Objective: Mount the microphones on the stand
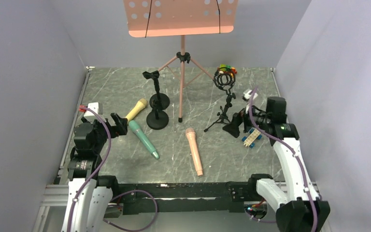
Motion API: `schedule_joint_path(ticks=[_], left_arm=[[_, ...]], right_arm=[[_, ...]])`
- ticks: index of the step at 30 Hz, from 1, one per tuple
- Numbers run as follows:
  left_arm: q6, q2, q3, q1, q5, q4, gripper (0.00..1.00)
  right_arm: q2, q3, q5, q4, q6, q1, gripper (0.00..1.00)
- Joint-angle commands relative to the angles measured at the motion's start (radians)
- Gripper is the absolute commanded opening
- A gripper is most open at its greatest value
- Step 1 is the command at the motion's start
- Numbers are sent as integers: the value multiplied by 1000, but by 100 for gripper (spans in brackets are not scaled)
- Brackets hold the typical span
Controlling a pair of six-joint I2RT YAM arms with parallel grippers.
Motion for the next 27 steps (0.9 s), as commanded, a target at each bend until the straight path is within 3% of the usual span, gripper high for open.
schedule_joint_path(ticks=[1,9,15,18,21,27], left_arm=[[-37,16,21,-3,44,42,99],[-24,-6,21,-43,-3,21,99],[-32,7,32,-60,-34,-2,99],[-88,-12,34,-63,-12,-30,99],[-170,-68,6,-63,38,-79,99],[-280,-183,-46,-63,46,-169,99]], right_arm=[[69,78,40,-137,-148,147,100],[222,99,172,-119,-89,426,100],[370,97,283,-2,73,583,100],[442,99,374,77,242,637,100],[489,92,563,144,402,710,100],[683,179,798,141,516,830,100]])
